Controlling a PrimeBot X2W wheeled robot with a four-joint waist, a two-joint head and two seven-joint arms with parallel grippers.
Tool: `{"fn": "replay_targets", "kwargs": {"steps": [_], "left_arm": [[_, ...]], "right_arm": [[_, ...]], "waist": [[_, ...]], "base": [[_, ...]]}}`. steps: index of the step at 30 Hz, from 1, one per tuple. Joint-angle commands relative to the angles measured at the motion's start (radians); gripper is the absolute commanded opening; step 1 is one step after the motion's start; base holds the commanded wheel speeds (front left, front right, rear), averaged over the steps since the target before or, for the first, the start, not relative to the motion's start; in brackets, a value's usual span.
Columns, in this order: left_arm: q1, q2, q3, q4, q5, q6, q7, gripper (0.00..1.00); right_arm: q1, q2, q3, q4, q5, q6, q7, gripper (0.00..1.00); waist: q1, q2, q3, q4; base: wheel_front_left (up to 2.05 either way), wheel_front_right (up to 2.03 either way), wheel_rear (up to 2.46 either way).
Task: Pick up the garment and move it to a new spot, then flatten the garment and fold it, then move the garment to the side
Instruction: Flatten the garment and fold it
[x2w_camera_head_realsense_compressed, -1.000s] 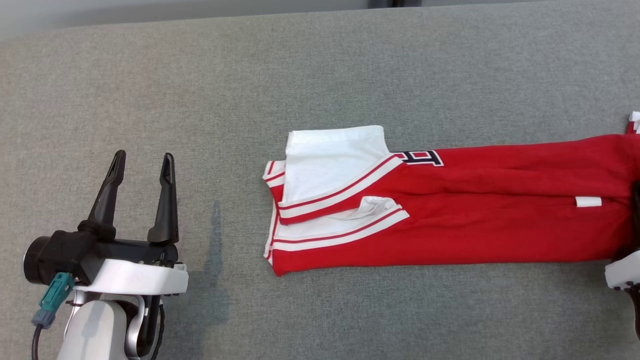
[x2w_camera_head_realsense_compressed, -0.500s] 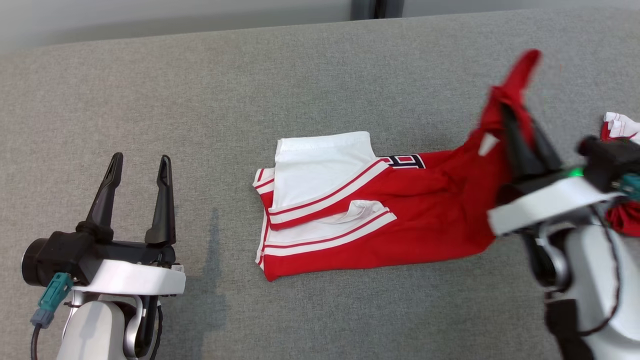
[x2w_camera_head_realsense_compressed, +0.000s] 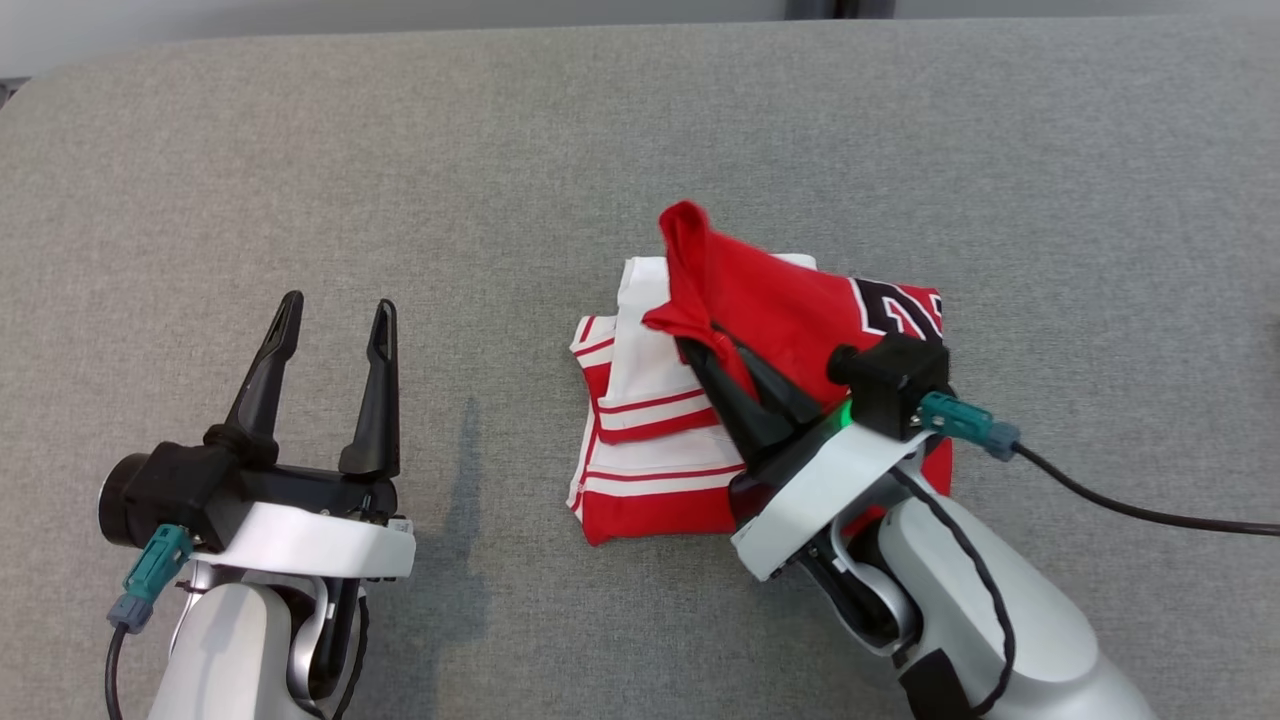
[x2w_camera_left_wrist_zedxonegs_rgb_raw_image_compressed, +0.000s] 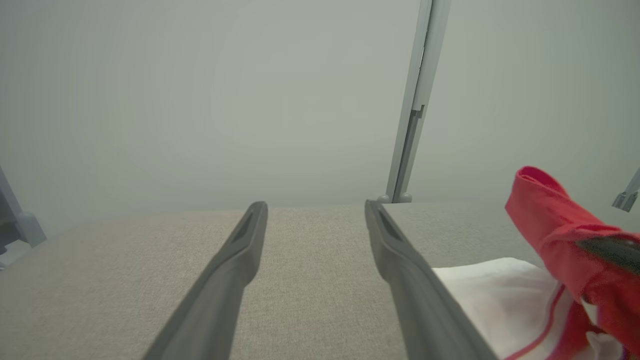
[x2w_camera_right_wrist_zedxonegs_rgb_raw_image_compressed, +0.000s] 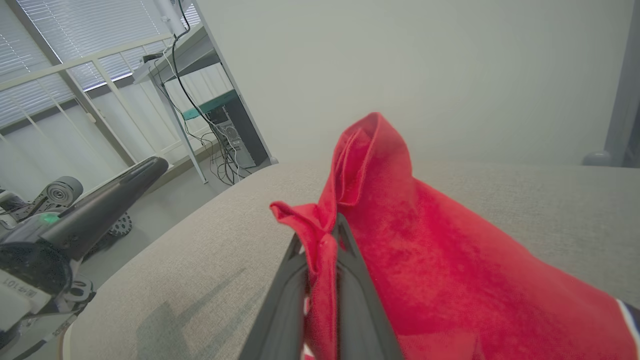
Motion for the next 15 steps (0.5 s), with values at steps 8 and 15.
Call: {"fn": "replay_targets", "kwargs": {"steps": [8,15], "left_arm": [[-0.031,-0.010,-0.004,0.010,0.007,-0.010,-0.003,1.00],[-0.036,-0.017,-0.008,0.021,0.008,-0.015,-0.003,1.00]], "right_arm": [[-0.081,-0.005,0.152,0.120,0.119,0.000,-0.073,0.00],[-0.133,-0.005,0.254,0.199,0.200,0.000,-0.091,0.79]], "waist": [[0.0000,0.0000,0.031,0.026],[0.0000,0.0000,0.035,0.037]], "base": [[0.00,0.00,0.00],[0.00,0.00,0.00]]}}
